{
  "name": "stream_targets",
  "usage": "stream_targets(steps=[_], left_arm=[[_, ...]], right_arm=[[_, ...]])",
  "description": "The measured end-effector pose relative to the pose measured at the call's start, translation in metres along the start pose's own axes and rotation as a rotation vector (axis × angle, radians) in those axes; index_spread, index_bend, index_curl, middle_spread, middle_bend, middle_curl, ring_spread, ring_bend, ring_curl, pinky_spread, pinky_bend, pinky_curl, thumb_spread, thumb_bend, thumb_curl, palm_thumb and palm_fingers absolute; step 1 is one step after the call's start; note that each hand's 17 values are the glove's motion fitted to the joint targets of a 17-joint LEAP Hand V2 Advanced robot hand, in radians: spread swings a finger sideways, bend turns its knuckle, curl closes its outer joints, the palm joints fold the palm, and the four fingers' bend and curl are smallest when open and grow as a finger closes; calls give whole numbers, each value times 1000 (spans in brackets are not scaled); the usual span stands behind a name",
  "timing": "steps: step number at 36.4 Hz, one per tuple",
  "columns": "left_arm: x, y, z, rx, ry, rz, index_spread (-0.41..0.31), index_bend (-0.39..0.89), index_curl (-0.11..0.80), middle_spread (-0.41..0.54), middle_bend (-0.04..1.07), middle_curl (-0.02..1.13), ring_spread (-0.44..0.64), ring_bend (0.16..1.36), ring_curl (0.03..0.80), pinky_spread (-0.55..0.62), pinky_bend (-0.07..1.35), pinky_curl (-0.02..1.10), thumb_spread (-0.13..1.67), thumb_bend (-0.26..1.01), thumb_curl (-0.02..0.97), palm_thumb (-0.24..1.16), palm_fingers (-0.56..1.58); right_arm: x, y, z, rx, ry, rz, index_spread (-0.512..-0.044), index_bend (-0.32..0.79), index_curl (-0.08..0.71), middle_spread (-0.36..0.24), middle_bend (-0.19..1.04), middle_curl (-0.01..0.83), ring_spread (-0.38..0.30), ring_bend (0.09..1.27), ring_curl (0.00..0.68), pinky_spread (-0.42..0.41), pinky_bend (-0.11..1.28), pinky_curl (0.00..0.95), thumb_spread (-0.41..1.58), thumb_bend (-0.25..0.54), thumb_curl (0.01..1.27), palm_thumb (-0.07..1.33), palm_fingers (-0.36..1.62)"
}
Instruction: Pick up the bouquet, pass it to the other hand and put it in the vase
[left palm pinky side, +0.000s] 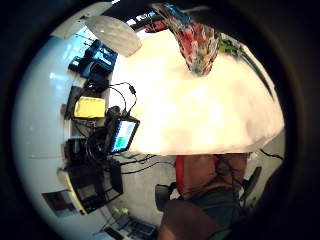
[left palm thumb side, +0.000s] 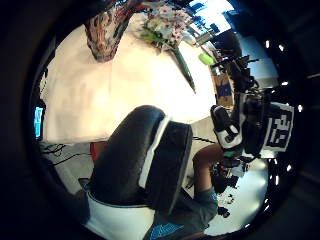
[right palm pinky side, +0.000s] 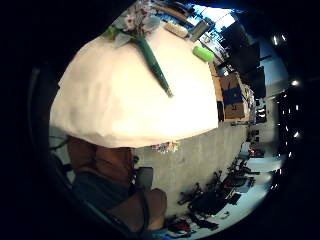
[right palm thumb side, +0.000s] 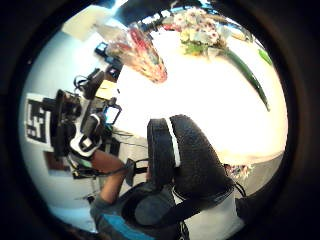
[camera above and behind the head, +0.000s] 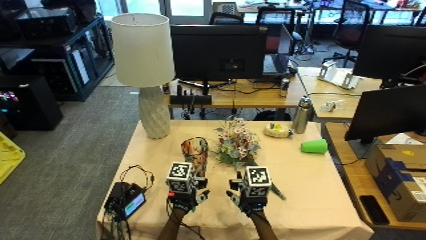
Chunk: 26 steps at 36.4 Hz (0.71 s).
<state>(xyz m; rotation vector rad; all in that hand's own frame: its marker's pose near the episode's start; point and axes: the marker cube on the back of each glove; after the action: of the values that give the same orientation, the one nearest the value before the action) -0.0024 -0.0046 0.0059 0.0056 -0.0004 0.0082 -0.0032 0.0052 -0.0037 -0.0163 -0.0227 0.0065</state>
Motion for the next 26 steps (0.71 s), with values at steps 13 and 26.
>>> stream_targets(steps=[13, 26], left_arm=[[6, 10, 2, -34, 41, 1, -83, 171, 177, 74, 182, 168, 319, 451, 166, 448, 259, 154, 887, -18, 93, -1, 269], [2, 3, 0, -3, 53, 8, -90, 166, 248, 92, 182, 221, 377, 475, 198, 502, 267, 209, 1018, -26, 151, -14, 233]], right_arm=[[-10, 14, -3, -3, 19, -19, -358, 166, 175, 20, 230, 164, 154, 200, 102, 283, 374, 191, 1019, 148, 140, 302, 208], [60, -33, 10, -33, 86, 138, -380, 111, 208, 43, 193, 225, 189, 212, 149, 314, 425, 258, 1121, 69, 197, 318, 94]])
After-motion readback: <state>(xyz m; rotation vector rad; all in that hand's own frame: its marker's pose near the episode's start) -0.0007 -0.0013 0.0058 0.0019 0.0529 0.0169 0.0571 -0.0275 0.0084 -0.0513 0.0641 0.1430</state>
